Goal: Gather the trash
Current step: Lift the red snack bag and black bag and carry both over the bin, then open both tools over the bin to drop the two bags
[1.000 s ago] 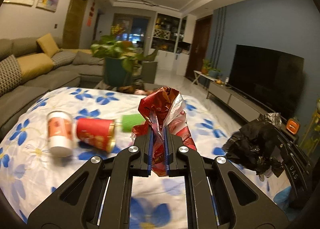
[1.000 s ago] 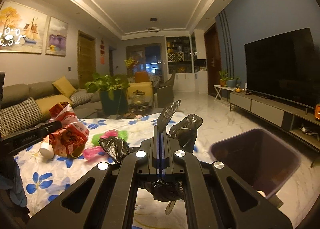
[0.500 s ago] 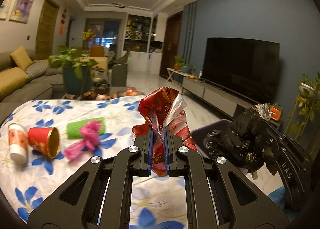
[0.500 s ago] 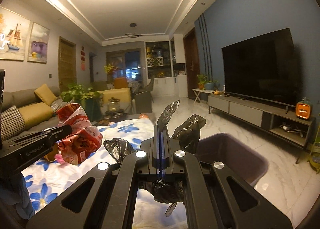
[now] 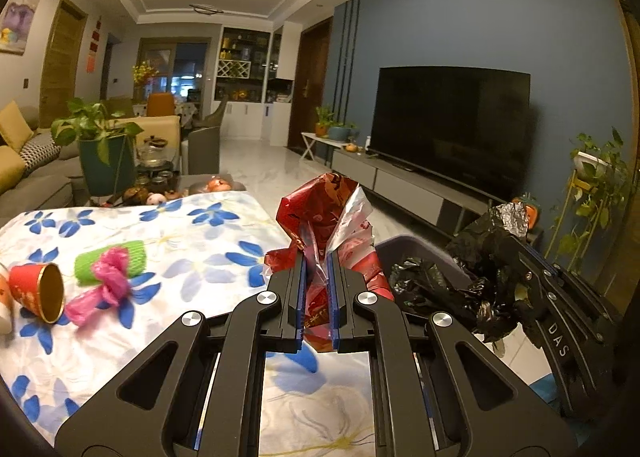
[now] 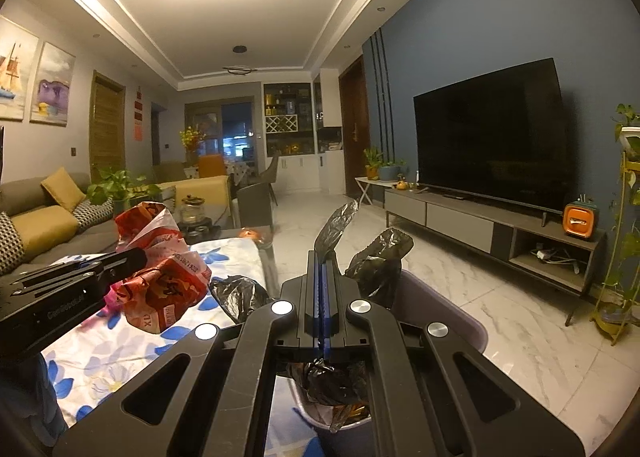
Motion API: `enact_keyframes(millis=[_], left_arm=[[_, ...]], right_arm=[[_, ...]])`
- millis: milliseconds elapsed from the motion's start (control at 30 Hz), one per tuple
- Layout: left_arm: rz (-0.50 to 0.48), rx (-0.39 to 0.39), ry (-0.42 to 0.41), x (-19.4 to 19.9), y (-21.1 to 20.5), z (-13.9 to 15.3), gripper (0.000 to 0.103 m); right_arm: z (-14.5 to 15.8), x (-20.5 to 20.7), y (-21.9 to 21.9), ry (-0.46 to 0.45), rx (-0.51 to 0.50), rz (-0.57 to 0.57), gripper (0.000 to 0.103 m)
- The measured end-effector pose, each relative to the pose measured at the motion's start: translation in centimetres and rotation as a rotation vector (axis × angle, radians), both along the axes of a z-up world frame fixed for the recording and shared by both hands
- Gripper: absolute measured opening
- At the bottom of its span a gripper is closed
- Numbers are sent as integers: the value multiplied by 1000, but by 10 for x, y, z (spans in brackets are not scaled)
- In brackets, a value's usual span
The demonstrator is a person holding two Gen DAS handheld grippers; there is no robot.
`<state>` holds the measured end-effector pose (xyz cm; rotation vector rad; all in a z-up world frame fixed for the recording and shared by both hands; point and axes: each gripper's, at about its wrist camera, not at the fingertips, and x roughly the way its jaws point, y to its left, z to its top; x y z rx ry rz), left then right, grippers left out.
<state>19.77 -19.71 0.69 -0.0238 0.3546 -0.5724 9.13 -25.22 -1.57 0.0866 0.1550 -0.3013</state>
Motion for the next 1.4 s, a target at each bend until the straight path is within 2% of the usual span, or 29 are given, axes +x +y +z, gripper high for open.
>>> enact_keyframes(millis=[567,933,1400], left_arm=[[-87,-14,4,19,-50,-10,9],[-90,-26,14,31,-63,-22,9],[-101,-15,33,38,-79,-32,9]], right_arm=[[-6,1,-26,-23,-2,-82,2],[-9,5,-34,-39,-8,-112,2],[-13,23,-40,-15,4,-107,2]])
